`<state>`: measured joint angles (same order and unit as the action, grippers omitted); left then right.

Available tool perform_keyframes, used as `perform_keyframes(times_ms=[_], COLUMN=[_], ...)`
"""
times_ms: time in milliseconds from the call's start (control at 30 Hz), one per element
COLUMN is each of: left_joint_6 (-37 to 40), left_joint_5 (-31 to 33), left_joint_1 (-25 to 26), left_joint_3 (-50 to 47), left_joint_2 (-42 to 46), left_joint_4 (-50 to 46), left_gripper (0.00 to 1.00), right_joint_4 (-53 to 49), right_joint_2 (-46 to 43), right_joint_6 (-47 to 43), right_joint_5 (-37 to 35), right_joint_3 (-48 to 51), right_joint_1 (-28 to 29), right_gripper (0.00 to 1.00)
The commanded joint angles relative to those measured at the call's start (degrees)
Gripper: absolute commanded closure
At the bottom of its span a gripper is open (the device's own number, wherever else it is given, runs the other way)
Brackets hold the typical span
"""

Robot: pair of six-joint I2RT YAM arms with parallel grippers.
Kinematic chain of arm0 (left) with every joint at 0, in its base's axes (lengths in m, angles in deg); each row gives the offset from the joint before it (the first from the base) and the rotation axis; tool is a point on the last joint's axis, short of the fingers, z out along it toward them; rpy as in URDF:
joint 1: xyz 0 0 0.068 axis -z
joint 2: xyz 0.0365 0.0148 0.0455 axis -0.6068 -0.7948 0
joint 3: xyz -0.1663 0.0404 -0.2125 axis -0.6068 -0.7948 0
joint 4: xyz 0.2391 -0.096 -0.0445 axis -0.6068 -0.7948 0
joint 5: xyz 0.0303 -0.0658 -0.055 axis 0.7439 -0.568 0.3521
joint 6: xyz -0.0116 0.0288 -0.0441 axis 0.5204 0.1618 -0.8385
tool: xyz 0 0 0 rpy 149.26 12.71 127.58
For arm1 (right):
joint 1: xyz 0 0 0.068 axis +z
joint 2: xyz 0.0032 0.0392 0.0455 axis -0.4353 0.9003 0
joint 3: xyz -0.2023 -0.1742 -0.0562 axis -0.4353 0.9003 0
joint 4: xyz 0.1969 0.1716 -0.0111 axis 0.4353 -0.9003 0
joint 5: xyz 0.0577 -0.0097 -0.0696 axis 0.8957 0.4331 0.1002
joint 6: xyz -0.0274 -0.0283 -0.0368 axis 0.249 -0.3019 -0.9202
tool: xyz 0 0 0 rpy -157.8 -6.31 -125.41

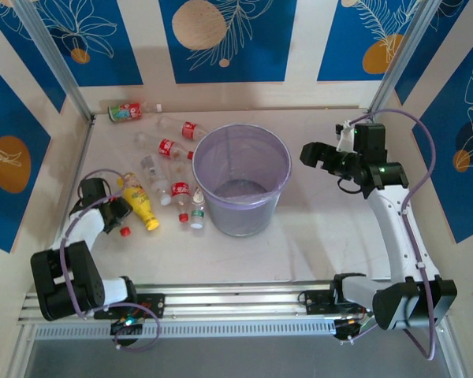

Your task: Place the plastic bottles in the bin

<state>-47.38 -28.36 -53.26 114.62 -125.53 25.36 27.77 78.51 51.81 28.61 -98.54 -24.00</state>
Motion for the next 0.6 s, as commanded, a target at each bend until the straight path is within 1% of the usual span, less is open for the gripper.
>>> perform_keyframes(times_ms=[0,100,200,267,333,433,567], left_joint_6=[2.08,2.54,2.63,2.71,2.42,0.68,2.28], left_joint_5=[-3.85,-6.69,-7.54,-8.23,-9.98,-14.60,-15.48], left_joint_1=[0.28,3.21,9.96,15.52,20.16,26.12,35.98], left_joint_3=[6.14,12.39,19.16,23.50,26.58,29.45,33.61], left_joint_2=[6.21,9.87,12.02,12.87,13.38,13.14,11.11], left_joint_4=[-3.51,-7.46,-10.36,-11.12,-10.16,-6.32,-3.87], left_gripper=[0.48,0.50,0.52,0.54,0.56,0.59,0.64], right_joint_4=[-2.48,-3.38,-3.43,-3.56,-2.76,-0.14,3.99], right_joint_2=[-1.69,-1.75,-0.68,0.79,2.16,4.59,9.13], right_joint_6=[-0.48,0.21,0.80,0.92,1.04,2.40,4.64], right_joint_5=[2.97,4.77,5.86,5.92,6.04,7.93,12.08], right_joint_3=[-3.60,-7.49,-11.93,-15.77,-19.25,-23.11,-27.24], right_joint_1=[0.12,0.76,4.19,7.65,11.06,15.29,21.04], right_gripper=[0.06,0.08,0.09,0.10,0.11,0.11,0.12])
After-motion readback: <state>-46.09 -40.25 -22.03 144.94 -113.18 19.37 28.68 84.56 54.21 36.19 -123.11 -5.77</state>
